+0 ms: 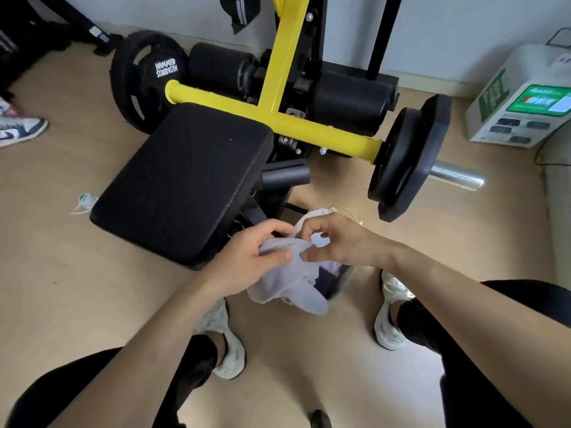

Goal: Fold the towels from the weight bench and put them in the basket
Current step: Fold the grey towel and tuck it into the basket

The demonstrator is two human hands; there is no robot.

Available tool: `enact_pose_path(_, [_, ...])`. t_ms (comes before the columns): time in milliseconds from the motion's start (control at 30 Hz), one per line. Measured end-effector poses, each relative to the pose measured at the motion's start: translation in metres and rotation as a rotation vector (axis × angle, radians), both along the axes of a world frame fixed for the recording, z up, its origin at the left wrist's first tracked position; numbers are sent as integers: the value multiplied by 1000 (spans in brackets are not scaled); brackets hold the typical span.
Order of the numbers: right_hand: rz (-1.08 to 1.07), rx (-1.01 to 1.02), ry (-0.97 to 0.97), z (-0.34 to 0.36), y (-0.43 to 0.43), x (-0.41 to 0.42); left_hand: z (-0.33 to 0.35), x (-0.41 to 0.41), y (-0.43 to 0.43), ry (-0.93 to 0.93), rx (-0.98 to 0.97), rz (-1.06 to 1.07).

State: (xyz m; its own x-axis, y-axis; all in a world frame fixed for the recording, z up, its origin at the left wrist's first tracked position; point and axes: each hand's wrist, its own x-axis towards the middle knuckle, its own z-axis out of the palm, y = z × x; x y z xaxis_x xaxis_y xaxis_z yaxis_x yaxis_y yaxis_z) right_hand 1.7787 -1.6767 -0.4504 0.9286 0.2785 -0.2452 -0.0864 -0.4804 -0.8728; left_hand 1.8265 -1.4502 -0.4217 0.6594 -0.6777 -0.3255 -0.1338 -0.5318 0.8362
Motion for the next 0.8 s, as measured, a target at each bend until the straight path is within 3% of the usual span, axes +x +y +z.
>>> enact_pose_path(100, [-53, 53, 13, -3, -1, 2, -6, 7, 6, -155, 129, -18])
enact_pose_path(233, [-91, 33, 42, -7, -5, 3, -3, 10, 2, -284, 38, 36])
enact_pose_path(467, [30, 95, 91, -3, -12, -3, 12, 19, 0, -37, -62, -36])
enact_pose_path(700, [33, 83, 152, 3, -20, -5, 17, 26, -2, -133, -123, 70])
enact_pose_path(800, [45, -21, 177, 1, -28, -6, 21, 30, 3, -226, -166, 215])
